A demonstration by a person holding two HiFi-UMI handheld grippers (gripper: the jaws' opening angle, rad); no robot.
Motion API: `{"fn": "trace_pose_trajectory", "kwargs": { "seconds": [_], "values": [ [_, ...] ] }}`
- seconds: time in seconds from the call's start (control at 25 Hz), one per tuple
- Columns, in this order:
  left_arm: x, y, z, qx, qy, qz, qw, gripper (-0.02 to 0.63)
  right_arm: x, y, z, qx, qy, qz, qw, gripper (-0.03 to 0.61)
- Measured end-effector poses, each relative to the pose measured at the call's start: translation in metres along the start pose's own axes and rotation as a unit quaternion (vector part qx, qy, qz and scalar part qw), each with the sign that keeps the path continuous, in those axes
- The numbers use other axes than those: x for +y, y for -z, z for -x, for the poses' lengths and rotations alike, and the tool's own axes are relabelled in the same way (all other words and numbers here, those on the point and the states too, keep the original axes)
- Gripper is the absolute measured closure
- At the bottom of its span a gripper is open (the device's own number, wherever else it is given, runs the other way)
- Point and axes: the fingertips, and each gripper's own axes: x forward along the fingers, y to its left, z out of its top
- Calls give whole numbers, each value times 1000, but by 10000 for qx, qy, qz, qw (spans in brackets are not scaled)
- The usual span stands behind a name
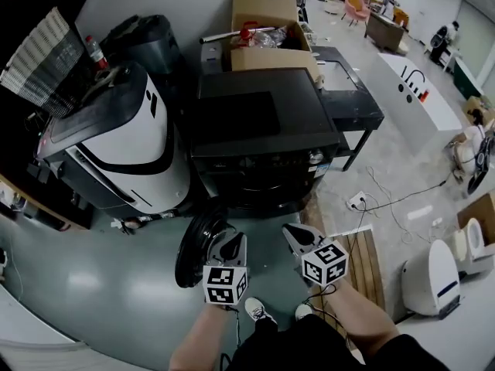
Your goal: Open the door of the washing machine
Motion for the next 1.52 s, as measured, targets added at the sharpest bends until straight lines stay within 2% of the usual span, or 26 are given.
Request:
{"fn": "trace_pose_trajectory", "kwargs": {
  "seconds": [0.2, 0.52, 0.76, 0.92, 1.16, 1.52],
  "values": [
    [-67, -2, 0, 37, 63, -92, 9999, 595, -35, 1, 57, -128, 65, -150, 9998, 561],
    [-145, -1, 18, -79, -395, 13, 9992, 595, -72, 8, 141, -144, -82, -63, 9998, 561],
    [-182, 16, 38, -58, -610, 64, 9981, 595, -84, 26, 176, -97, -183, -153, 9997, 561],
    [-190, 27, 51, -67, -692, 133, 9975, 595, -80, 39, 185, 9, -235, -177, 9996, 561],
    [-189, 42, 72, -73, -592, 306, 9977, 595, -58, 46, 194, 17, -218, -141, 9997, 561],
    [-167, 42, 110, -152, -403, 225, 9988, 595, -8, 47, 200, -120, -2, -213, 9997, 561]
  ]
}}
